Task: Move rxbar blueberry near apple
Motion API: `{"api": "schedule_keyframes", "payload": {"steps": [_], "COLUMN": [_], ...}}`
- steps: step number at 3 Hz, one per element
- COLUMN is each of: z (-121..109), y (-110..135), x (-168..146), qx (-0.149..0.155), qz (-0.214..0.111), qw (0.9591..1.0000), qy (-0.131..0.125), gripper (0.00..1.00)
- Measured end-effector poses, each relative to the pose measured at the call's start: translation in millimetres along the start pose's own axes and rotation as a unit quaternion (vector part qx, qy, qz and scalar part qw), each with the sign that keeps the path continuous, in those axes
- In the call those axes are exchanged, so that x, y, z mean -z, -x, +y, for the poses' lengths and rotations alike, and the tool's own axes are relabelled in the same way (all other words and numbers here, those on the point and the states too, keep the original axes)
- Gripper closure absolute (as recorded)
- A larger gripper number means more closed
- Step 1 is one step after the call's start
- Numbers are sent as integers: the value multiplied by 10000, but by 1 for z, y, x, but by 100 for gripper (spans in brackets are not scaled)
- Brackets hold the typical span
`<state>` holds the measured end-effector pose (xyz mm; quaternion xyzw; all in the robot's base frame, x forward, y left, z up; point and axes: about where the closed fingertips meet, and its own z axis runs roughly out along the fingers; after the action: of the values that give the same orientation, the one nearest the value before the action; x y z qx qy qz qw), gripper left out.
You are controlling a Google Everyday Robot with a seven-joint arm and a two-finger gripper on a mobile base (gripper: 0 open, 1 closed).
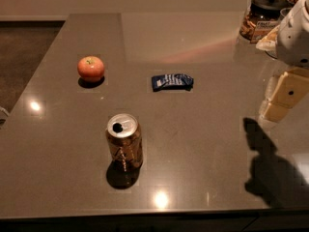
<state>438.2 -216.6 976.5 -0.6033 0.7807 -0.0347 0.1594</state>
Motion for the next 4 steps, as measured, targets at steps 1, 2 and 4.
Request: {"api": "schedule_keyframes", "payload": {"steps": [1, 2, 4], "z": [0, -9, -39], "y": [0, 7, 34], "x": [0, -8, -55], "qx": [0, -21, 12], "qz": [0, -129, -561], "qw": [10000, 9999, 9972], "qy": [-1, 112, 486], "gripper": [0, 0, 0]}}
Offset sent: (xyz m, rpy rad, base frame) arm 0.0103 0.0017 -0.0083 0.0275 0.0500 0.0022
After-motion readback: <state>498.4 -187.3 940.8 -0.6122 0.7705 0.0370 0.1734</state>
